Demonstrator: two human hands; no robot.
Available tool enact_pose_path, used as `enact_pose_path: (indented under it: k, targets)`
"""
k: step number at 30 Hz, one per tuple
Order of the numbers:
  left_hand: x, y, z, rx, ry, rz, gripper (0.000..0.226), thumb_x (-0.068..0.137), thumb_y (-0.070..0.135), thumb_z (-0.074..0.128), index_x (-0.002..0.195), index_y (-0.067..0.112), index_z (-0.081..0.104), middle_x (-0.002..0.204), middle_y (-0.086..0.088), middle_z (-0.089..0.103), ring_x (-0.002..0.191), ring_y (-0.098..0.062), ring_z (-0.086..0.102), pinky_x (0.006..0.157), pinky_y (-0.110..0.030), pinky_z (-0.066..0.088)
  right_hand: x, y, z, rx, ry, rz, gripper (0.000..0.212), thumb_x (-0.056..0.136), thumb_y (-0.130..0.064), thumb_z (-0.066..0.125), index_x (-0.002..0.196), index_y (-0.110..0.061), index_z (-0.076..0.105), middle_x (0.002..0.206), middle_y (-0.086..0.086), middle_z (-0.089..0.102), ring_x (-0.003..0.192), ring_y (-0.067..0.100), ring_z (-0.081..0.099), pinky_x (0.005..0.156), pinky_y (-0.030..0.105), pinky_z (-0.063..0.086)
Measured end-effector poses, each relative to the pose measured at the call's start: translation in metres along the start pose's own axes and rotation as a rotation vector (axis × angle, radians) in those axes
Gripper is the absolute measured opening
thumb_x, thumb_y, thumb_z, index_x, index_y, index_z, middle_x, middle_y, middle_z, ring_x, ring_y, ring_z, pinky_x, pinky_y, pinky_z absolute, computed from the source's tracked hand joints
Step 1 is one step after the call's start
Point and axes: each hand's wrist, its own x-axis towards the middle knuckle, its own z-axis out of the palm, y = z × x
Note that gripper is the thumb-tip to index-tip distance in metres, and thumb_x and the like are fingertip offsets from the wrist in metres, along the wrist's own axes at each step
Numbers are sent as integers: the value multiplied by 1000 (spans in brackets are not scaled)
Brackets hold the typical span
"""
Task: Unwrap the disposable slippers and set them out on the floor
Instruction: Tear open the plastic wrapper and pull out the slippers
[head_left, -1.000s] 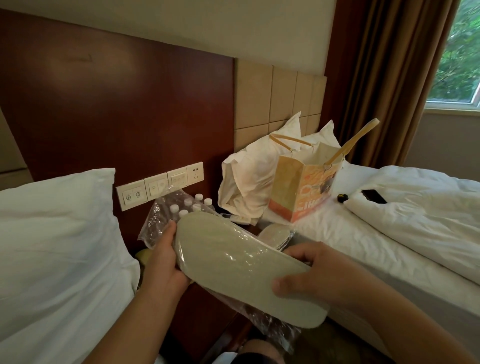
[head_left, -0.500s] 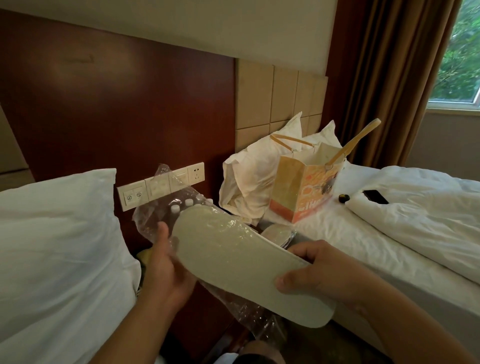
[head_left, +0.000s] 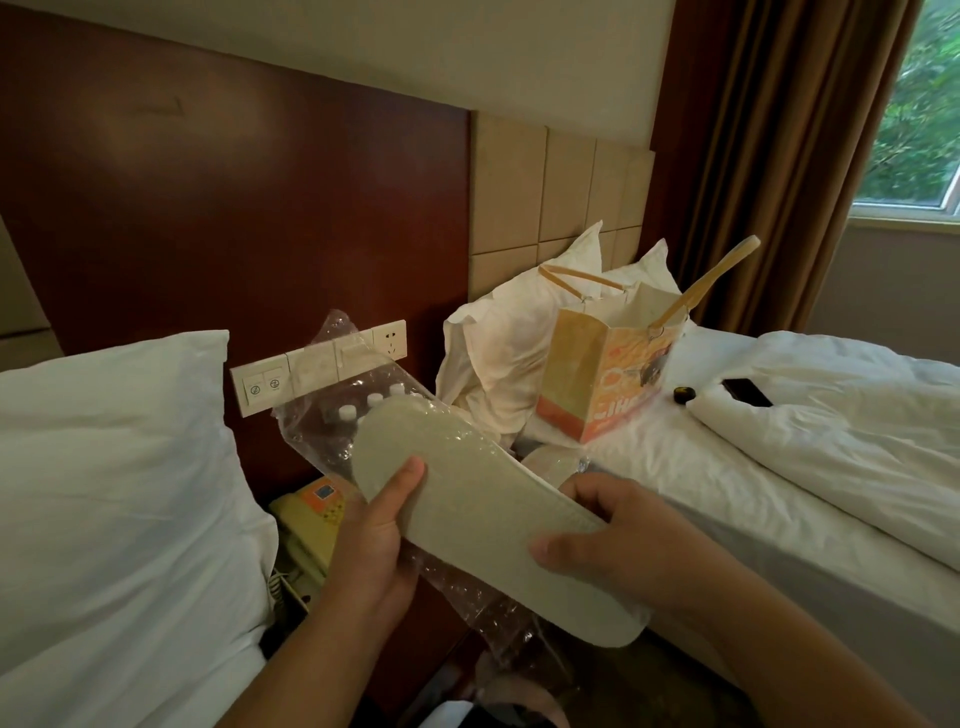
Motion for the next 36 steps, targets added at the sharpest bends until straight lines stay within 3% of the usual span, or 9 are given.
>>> enact_pose_path:
  k: [4,9,13,16,21,26,31,34,36]
  targets:
    - [8,17,-7,34,-52,61,46,64,30,84,108,30,72,109,-7,76,95,-27,74,80,-52,58,-2,5,-5,10,-38,11,33,62,-47,86,86,-39,65,86,-21,74,72,3,73,54,18,55]
    - [7,15,-2,67,-116,81,43,61,31,87,102,30,75,109,-8,76,96,-28,74,73,-44,60,4,5,3,-48,-35,72,54,65,-57,81,107,-39,52,98,-10,71,78,5,72,59,22,57]
    - [13,14,-4,49,-78,81,55,64,29,87,116,22,70,112,-10,75,98,-28,73,72,-41,60,7,6,6,-13,-104,108,41,67,-63,76,100,-40,69,89,-15,77,74,3,74,64,24,60]
    - [25,19,-15,-24,17,61,53,70,23,81,121,17,66,114,-9,75,95,-24,74,70,-39,58,4,9,-2,-1,-140,126,35,69,-60,78,96,-40,70,85,-20,76,72,4,74,55,17,56]
    - [42,16,-32,-7,100,10,54,75,14,80,124,25,60,110,-7,76,95,-23,74,84,-46,57,4,21,-9,27,-124,155,43,63,-58,82,96,-33,73,91,-6,78,80,15,76,79,44,60]
    - [83,36,-43,-3,143,27,52,84,2,71,132,16,58,117,-10,73,89,-17,73,71,-36,61,5,38,-14,195,-29,131,34,66,-57,81,93,-38,74,88,-5,78,75,19,76,56,27,59]
    - [129,51,-45,95,159,29,59,84,5,74,137,18,50,108,-9,76,91,-22,75,81,-51,59,13,57,-15,445,90,103,40,64,-55,84,96,-34,74,95,6,77,82,31,75,66,45,60]
    - [144,32,-55,121,209,-4,31,87,18,68,117,20,60,106,-5,75,93,-23,75,82,-49,59,22,68,-14,530,89,136,40,67,-50,84,100,-30,74,100,10,76,87,37,74,74,55,59]
    - [145,14,-63,75,235,-60,11,91,25,58,96,18,65,93,-4,75,80,-21,75,66,-41,61,28,75,-13,536,95,170,34,68,-46,82,97,-30,75,98,10,77,87,37,74,75,57,58]
